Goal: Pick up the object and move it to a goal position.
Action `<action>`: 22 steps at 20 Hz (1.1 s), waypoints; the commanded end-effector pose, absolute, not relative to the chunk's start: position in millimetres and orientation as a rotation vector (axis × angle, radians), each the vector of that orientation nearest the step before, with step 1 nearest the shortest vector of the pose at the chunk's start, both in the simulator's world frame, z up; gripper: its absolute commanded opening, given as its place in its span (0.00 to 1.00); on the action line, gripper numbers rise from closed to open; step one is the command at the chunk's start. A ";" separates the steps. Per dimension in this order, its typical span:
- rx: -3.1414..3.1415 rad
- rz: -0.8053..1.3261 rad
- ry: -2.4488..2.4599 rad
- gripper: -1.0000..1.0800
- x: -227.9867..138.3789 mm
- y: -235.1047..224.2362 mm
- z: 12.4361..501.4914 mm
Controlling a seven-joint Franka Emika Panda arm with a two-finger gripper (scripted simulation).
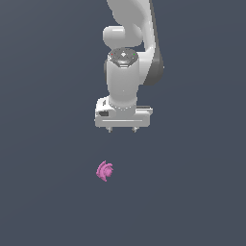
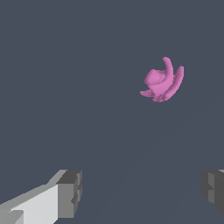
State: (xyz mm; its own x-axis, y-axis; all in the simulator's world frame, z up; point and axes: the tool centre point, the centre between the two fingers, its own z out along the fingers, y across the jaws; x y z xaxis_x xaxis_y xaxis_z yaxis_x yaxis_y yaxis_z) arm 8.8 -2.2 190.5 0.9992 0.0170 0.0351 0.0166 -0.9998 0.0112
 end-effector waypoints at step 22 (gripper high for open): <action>3.148 0.108 0.022 0.96 31.6 16.7 202.2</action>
State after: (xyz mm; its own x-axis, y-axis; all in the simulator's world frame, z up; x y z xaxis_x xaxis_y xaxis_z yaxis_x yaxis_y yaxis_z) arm 28.3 19.5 204.7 0.9971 0.0281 0.0708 0.0287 -0.9996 -0.0066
